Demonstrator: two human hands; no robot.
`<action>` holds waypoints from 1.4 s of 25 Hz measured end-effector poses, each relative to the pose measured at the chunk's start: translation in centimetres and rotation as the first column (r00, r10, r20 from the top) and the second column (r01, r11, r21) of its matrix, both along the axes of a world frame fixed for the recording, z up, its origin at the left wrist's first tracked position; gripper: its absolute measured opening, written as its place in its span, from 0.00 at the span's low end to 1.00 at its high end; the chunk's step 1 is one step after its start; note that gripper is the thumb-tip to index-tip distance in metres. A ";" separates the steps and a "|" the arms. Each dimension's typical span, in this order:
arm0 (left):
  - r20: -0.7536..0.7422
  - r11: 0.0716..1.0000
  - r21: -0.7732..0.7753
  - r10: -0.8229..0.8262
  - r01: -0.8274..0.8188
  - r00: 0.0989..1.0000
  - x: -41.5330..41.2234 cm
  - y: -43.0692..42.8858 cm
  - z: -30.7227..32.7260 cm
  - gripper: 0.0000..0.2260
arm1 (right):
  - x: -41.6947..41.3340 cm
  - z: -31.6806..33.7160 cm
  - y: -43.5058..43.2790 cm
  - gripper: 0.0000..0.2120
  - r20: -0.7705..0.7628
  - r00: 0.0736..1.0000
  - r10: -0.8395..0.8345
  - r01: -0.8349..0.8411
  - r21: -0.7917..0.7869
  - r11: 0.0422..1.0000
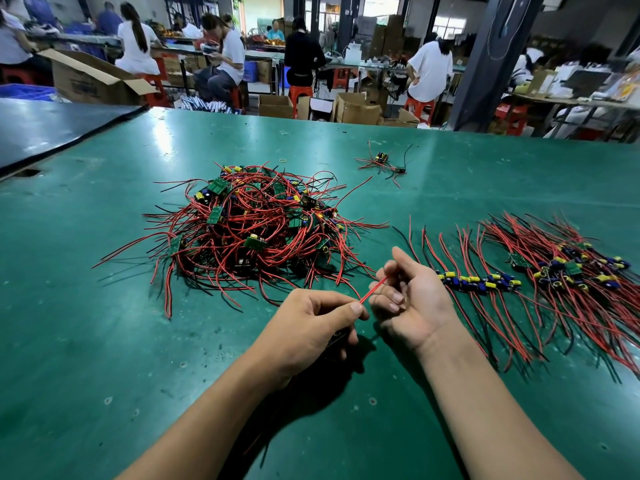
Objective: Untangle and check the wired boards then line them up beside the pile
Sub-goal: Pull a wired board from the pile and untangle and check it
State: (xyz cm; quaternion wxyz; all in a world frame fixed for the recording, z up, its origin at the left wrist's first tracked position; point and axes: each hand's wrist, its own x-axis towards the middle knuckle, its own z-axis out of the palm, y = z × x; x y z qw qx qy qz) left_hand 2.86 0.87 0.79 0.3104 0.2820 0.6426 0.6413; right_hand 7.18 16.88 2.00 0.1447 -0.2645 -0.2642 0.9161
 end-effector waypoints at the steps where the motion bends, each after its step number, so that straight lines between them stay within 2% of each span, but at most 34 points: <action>1: 0.000 1.000 0.002 0.002 -0.002 1.000 0.0 0.1 0.0 0.09 | 0.0 0.0 0.0 0.19 -0.043 0.999 0.018 -0.021 -0.053 0.998; 3: 0.000 1.000 0.008 0.004 -0.004 1.000 0.0 0.1 0.0 0.09 | 0.2 0.0 0.1 0.15 -0.147 0.987 0.068 -0.089 -0.141 0.986; 6: 0.010 1.000 0.005 0.018 -0.018 1.000 0.0 0.0 -0.2 0.09 | 0.3 0.0 0.2 0.16 -0.187 0.975 0.118 -0.140 -0.110 0.984; 8: 0.019 0.999 -0.004 0.048 -0.047 0.999 -0.1 -0.1 -0.2 0.08 | 0.0 -0.3 0.0 0.20 -0.086 0.992 0.088 -0.085 0.031 0.996; 10: 0.034 0.997 -0.012 0.074 -0.073 0.997 -0.1 -0.1 -0.3 0.08 | -0.4 -0.9 -0.5 0.21 0.014 0.999 0.046 -0.048 0.286 0.957; 12: 0.036 0.996 -0.013 0.090 -0.090 0.995 -0.1 -0.1 -0.3 0.08 | -0.7 -1.5 -0.9 0.20 0.069 0.997 0.037 -0.067 0.517 0.853; 15: 0.041 0.996 -0.020 0.090 -0.090 0.995 -0.1 0.0 -0.3 0.08 | -0.6 -1.9 -0.7 0.24 0.119 0.993 -0.019 -0.074 0.726 0.684; 17: 0.079 0.998 -0.017 0.056 -0.054 0.995 -0.2 -0.1 -0.2 0.08 | -0.3 -1.9 -0.1 0.24 0.123 0.986 -0.109 -0.051 0.861 0.507; 19: 0.125 1.000 -0.001 0.011 -0.011 0.992 -0.4 -0.3 0.1 0.08 | 0.1 -2.0 0.5 0.24 0.088 0.983 -0.161 -0.028 0.938 0.346; 23: 0.177 0.999 0.032 -0.034 0.028 0.984 -0.6 -0.5 0.4 0.08 | 0.2 -2.1 1.1 0.25 0.018 0.982 -0.188 0.029 0.970 0.241; 25: 0.184 0.999 0.027 -0.035 0.031 0.982 -0.7 -0.5 0.5 0.08 | -0.1 -2.2 1.1 0.28 0.041 0.979 -0.199 0.014 0.963 0.268; 29: 0.195 1.000 0.011 -0.028 0.026 0.980 -0.8 -0.6 0.7 0.08 | -0.6 -2.3 0.9 0.33 0.154 0.979 -0.130 -0.078 0.886 0.457; 32: 0.253 1.000 0.028 0.002 -0.010 0.968 -0.7 -0.8 0.9 0.07 | -0.6 -2.4 0.7 0.33 0.151 0.984 -0.090 -0.088 0.869 0.487; 35: 0.278 0.990 0.069 0.099 -0.123 0.955 -0.8 -0.8 1.2 0.07 | -0.3 -2.0 0.5 0.37 0.169 0.985 -0.017 -0.136 0.844 0.520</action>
